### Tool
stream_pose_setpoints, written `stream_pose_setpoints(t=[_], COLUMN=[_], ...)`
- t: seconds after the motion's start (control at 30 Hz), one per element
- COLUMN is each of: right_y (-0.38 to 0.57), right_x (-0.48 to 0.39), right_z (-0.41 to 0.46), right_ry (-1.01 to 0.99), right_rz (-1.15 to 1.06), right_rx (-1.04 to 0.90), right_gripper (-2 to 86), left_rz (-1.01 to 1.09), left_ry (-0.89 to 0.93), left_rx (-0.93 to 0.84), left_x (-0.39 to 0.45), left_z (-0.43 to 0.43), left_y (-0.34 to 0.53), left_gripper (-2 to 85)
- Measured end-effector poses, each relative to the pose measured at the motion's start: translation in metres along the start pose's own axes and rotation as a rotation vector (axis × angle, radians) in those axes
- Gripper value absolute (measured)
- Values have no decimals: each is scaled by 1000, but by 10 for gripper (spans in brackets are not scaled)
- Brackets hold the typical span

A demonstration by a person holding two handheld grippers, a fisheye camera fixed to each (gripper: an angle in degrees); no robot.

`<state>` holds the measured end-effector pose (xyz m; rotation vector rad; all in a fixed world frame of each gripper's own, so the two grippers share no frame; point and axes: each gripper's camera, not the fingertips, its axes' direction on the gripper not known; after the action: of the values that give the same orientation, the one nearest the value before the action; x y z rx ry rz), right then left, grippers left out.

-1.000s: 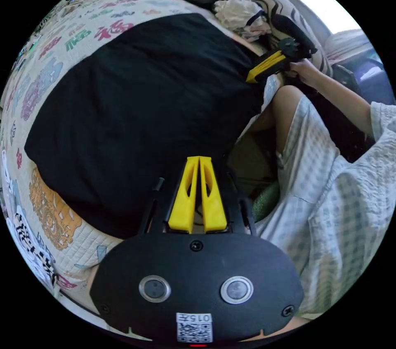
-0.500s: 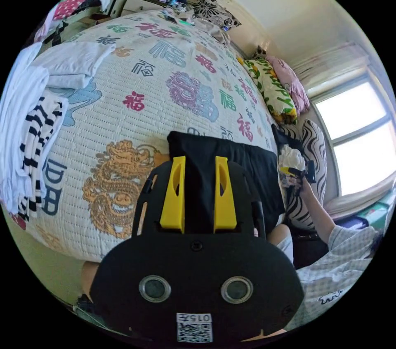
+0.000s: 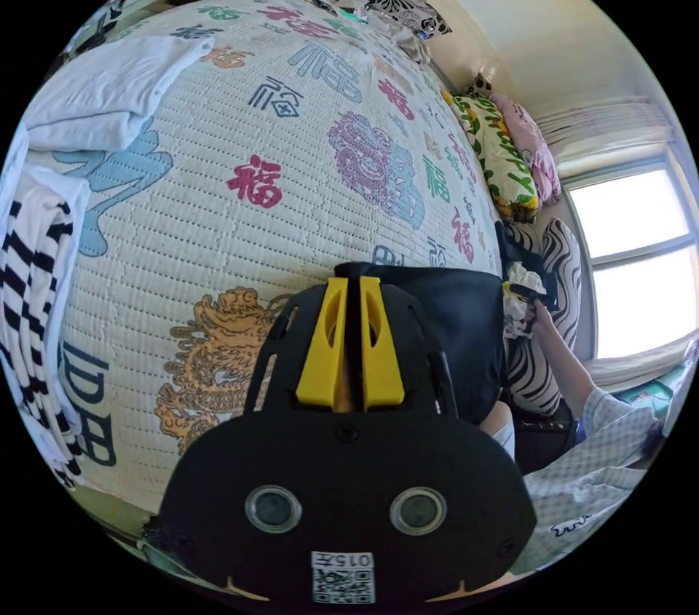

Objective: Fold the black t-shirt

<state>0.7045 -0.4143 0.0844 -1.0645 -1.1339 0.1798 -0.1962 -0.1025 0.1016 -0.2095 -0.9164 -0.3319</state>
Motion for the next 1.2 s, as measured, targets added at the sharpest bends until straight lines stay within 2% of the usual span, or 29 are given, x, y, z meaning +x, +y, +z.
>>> stream_pose_setpoints(t=[0.1, 0.2, 0.37, 0.47, 0.53, 0.67, 0.73, 0.83, 1.07, 1.13, 1.2], right_y=[-1, 7, 38, 67, 100, 164, 205, 242, 279, 290, 295], right_x=[-2, -14, -66, -119, -172, -258, -309, -350, -368, -368, -368], right_z=[29, 42, 72, 125, 189, 304, 375, 445, 566, 599, 615], right_ry=[7, 50, 28, -74, -151, -155, 5, 244, 695, 842, 906], right_rz=[12, 18, -180, -342, -481, -756, -975, -1209, -1429, -1546, -1604], right_rx=[-21, 67, 74, -23, -143, -353, -433, -432, -424, -366, -315], right_gripper=[1, 20, 58, 63, 69, 79, 82, 84, 72, 9, -3], left_rz=[-35, -19, -54, -55, -44, -38, -9, -4, -29, -37, -45], left_ry=[-5, -30, -4, -21, -32, 58, 66, 98, 256, 285, 309], left_rx=[3, 19, -37, -82, -100, -84, -70, -37, 21, 39, 40], left_x=[-12, -12, -26, -36, -45, -63, -64, -71, -98, -103, -108], left_z=[0, -20, -68, -78, -81, -92, -98, -107, -118, -119, -119], left_y=[-1, 10, 66, 94, 99, 93, 91, 90, 84, 83, 80], left_gripper=[38, 67, 81, 82, 82, 80, 79, 76, 67, 64, 61])
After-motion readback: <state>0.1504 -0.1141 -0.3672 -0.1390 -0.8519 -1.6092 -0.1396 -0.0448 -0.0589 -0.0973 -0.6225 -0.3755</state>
